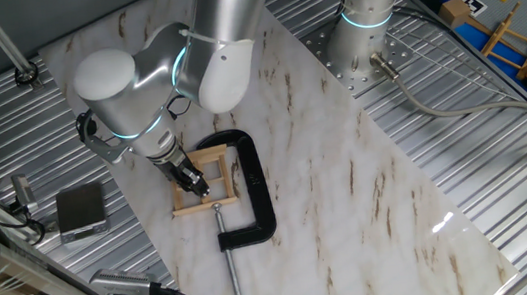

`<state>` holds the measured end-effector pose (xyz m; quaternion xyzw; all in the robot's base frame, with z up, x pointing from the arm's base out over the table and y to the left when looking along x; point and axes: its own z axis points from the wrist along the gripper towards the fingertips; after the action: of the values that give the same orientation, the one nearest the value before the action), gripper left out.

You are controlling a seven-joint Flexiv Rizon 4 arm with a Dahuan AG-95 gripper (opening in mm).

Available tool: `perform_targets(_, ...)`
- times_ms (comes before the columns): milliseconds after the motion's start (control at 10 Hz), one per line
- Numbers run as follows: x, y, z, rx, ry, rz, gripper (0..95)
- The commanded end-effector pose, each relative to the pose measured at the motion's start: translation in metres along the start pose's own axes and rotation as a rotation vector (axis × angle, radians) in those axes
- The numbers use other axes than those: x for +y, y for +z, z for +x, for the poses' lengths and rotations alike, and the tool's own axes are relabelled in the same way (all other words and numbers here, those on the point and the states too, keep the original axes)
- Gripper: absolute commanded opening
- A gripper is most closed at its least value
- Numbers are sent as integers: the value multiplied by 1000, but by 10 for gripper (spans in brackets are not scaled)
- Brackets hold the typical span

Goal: Open a sliding window

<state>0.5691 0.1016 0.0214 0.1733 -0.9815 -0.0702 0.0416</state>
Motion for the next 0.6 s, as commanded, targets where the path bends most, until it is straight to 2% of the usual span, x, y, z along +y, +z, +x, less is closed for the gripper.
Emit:
perform_targets(100, 1, -1, 1, -3, -1, -7, 570)
perform_targets(600, 1, -1, 1, 0, -7, -11, 570)
